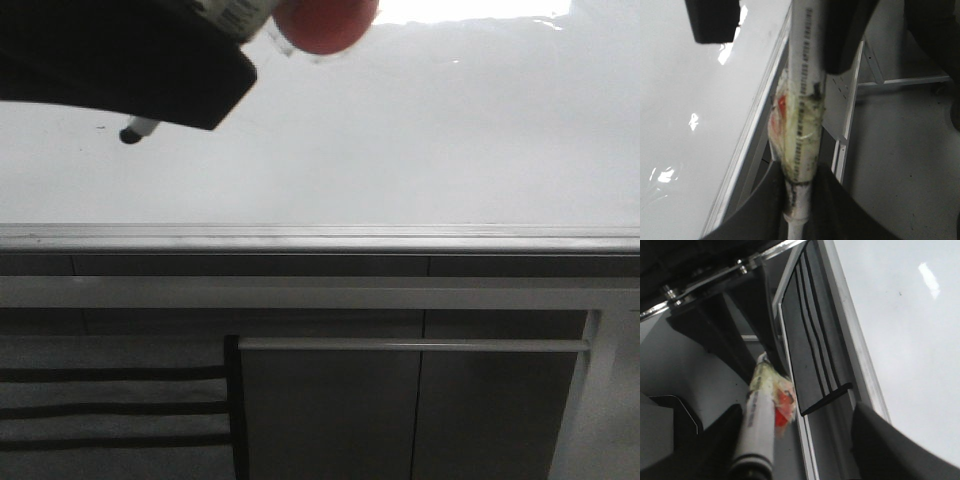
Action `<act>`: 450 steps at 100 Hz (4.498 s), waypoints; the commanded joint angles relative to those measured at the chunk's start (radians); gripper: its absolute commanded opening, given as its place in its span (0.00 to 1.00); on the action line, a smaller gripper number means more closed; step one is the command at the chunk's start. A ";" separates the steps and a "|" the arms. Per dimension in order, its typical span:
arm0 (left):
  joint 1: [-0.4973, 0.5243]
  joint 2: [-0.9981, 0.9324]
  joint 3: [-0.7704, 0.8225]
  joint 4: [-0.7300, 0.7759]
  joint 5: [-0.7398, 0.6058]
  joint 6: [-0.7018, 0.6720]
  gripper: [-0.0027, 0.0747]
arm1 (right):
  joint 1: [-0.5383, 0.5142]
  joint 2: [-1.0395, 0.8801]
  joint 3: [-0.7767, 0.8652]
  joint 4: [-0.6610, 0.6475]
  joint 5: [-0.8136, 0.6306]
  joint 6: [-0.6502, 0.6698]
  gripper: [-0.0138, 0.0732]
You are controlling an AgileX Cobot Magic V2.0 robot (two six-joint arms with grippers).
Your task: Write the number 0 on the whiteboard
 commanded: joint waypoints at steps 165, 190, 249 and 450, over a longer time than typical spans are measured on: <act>-0.025 -0.040 -0.027 -0.040 -0.134 -0.013 0.70 | -0.001 0.021 -0.034 0.041 -0.111 0.001 0.08; -0.025 -0.180 -0.027 -0.059 0.004 -0.078 0.70 | -0.108 -0.065 -0.030 0.039 -0.137 0.166 0.08; -0.019 -0.668 -0.027 0.247 0.307 -0.482 0.01 | -0.638 -0.070 0.029 0.029 -0.173 0.571 0.10; -0.019 -0.834 0.029 0.276 0.429 -0.498 0.01 | -0.597 0.326 -0.106 0.000 -0.147 0.620 0.10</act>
